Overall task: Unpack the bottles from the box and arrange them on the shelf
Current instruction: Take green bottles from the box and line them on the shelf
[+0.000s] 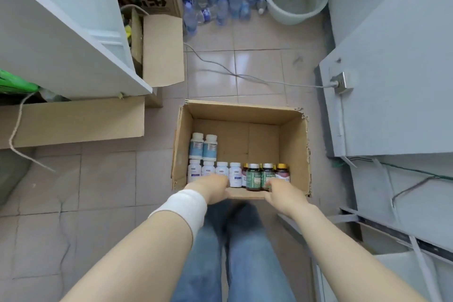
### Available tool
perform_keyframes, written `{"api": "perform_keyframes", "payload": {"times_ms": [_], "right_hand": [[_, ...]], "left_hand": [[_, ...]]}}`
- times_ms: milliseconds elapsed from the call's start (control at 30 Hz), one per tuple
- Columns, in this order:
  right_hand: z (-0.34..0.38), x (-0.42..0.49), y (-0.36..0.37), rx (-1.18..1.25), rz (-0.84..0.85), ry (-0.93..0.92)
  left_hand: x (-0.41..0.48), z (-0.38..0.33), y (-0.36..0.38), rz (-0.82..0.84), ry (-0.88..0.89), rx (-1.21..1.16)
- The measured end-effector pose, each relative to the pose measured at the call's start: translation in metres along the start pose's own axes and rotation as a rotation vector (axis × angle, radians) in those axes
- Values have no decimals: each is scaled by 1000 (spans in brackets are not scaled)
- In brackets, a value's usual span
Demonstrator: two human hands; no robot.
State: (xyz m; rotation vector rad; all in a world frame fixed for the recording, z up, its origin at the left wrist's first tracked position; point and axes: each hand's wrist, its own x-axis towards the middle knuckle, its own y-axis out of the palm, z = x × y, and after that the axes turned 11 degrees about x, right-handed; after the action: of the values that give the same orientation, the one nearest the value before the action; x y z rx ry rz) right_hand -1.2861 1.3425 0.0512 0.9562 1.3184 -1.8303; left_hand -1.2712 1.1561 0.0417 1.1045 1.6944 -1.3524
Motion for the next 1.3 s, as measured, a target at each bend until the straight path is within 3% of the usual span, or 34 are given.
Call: {"api": "perform_keyframes", "payload": {"times_ms": [100,167,433,533,767,1000,1300], "right_hand": [[-24,50,-1,101,-112,24],[-40,81,2,27,-126,3],[-71,164,8,-326,-43,-206],[-70,176,7,-333,36,-201],[-63,162,-11,80,98,-126],[-65,117,-31,478,-28,-130],[-30,6,-73,1072,-218,-42]], "left_hand": [[54,-5,8,24,-19,-98],[89,-11,14,14,-56,-193],[185,-49,37,-28,-182,-507],[197,-54,42,-51,-219,-554],[186,-46,31,-62,-209,-705],[128,-30,-18,-204,-154,-927],[20,-47,-108,-284,101,-1156]]}}
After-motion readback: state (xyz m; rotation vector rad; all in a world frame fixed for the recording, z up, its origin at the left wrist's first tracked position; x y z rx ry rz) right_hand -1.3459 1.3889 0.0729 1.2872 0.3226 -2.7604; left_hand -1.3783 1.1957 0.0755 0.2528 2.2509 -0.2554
